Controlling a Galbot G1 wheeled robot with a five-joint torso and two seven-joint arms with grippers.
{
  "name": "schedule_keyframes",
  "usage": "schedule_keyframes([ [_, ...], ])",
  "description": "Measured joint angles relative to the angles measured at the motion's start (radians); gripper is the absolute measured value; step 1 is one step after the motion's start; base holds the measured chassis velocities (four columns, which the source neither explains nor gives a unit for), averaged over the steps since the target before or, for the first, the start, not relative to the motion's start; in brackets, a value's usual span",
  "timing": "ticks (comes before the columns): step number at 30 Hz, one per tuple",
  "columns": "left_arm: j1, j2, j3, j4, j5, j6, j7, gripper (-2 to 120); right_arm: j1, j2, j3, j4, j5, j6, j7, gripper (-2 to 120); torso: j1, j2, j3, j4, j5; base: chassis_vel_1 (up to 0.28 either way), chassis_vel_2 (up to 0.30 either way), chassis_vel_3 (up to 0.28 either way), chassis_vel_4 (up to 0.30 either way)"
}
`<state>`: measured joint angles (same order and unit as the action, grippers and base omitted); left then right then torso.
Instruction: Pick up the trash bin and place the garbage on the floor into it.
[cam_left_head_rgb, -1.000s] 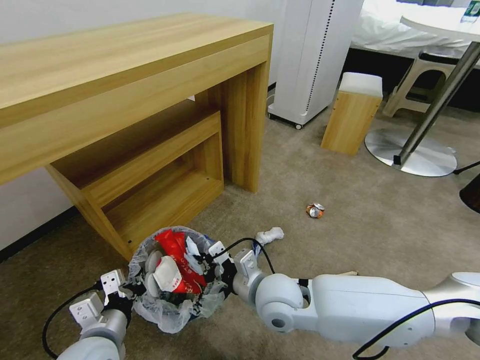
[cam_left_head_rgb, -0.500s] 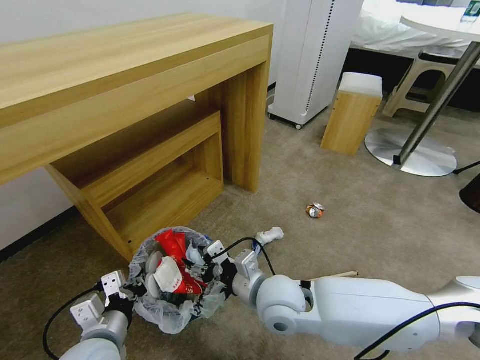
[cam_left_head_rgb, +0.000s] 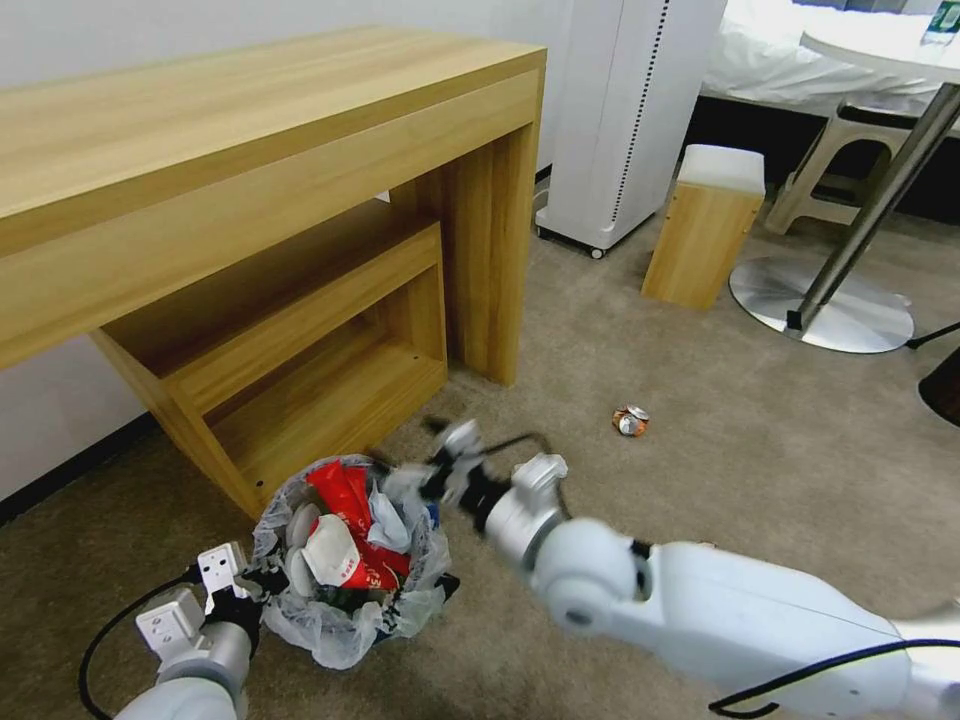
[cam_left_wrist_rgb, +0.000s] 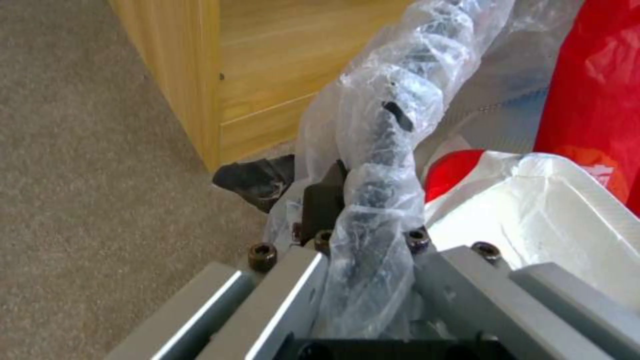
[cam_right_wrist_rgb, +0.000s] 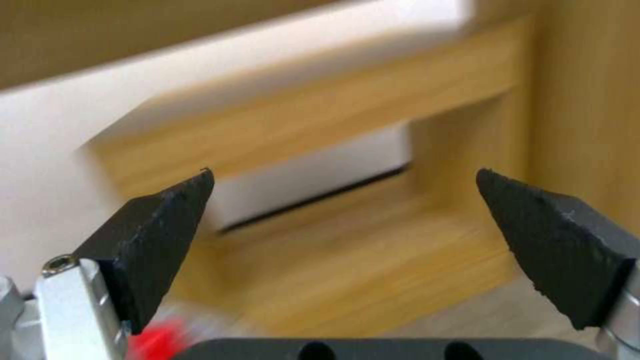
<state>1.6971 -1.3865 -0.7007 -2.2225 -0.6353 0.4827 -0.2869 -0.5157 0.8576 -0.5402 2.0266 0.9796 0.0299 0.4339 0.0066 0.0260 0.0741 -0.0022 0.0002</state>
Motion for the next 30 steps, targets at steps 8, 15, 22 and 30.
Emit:
schedule_keyframes([
  [8, -0.003, 0.021, -0.01, -0.004, -0.004, -0.006, 0.001, 0, -0.237, -0.089, 0.325, -0.034, -0.078, -0.033, 0.077, 100, 0.0, 0.0, 0.0, 0.0, 0.0002, 0.0, 0.0, 0.0, 0.0],
  [15, -0.009, 0.038, -0.012, 0.002, -0.007, -0.008, 0.002, 0, -0.463, -0.12, 0.567, -0.074, -0.174, -0.059, 0.12, 100, 0.0, 0.0, 0.0, -0.0005, 0.0004, 0.0, 0.0, 0.0, 0.0],
  [22, -0.004, 0.041, -0.009, 0.008, -0.001, -0.012, 0.002, 0, -0.55, -0.1, 0.653, -0.128, -0.28, -0.052, 0.176, 100, 0.0, 0.0, 0.0, 0.0001, -0.0002, 0.0, 0.0, 0.0, 0.0],
  [30, 0.005, 0.045, -0.012, 0.005, -0.001, -0.013, 0.0, 0, -0.574, -0.086, 0.674, -0.136, -0.31, -0.011, 0.163, 100, 0.0, 0.0, 0.0, 0.0001, -0.0001, 0.0, 0.0, 0.0, 0.0],
])
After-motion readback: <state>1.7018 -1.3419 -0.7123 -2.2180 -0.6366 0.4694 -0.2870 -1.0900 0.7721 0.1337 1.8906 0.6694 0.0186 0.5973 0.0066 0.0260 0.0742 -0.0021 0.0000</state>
